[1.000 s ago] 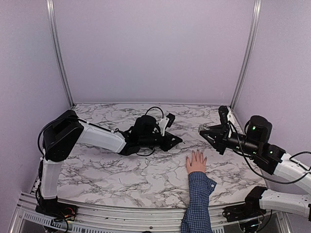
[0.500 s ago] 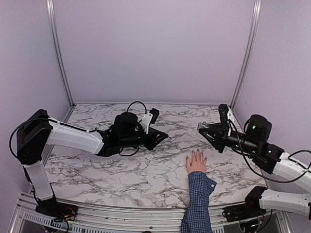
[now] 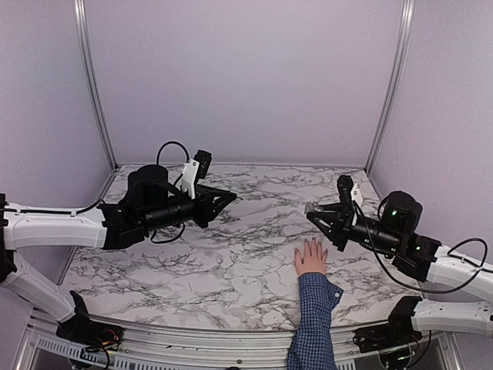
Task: Paint the nails
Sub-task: Close the nail polish bottle cap on the nail polish bottle.
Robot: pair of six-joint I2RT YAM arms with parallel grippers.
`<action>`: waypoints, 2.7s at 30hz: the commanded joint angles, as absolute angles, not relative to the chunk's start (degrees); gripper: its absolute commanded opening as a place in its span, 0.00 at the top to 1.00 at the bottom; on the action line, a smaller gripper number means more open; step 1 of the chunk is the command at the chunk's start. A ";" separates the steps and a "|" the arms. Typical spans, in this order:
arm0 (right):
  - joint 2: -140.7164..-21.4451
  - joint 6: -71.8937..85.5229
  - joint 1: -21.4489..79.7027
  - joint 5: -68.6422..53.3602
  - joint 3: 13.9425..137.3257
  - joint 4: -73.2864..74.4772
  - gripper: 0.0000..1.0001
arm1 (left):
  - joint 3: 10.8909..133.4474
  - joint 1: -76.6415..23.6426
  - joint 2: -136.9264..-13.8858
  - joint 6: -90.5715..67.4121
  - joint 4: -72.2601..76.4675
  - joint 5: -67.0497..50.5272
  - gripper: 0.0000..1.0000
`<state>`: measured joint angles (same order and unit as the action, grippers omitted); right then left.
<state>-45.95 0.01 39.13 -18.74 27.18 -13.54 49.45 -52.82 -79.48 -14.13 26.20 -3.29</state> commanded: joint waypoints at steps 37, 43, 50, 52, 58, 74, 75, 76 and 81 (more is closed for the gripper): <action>-67.84 -14.38 56.55 -19.38 36.16 -22.37 1.00 | 56.37 -61.96 -73.39 -9.43 10.37 -15.49 1.00; -67.87 -14.50 56.66 -18.63 36.70 -21.05 1.00 | 57.74 -63.24 -75.63 -8.75 10.13 -14.63 1.00; -67.51 -14.58 56.76 -18.31 36.56 -20.49 1.00 | 58.79 -63.89 -77.45 -8.34 10.18 -14.11 1.00; -67.58 -14.68 56.75 -18.05 36.55 -20.35 1.00 | 58.96 -63.98 -77.45 -8.24 10.36 -14.09 1.00; -68.09 -14.72 56.77 -17.63 36.48 -20.16 1.00 | 59.13 -63.98 -76.50 -7.91 10.63 -12.59 1.00; -67.72 -14.88 56.85 -17.23 36.52 -19.49 1.00 | 60.30 -63.98 -77.50 -7.82 9.09 -12.00 1.00; -67.68 -14.86 56.84 -17.23 36.51 -19.43 1.00 | 60.25 -63.98 -77.45 -7.82 8.87 -12.08 1.00; -67.63 -14.85 56.84 -17.23 36.50 -19.47 1.00 | 60.17 -63.98 -77.48 -7.89 8.61 -12.23 1.00; -67.25 -14.83 56.83 -17.05 36.55 -19.60 1.00 | 59.46 -63.98 -77.20 -8.16 7.43 -12.50 1.00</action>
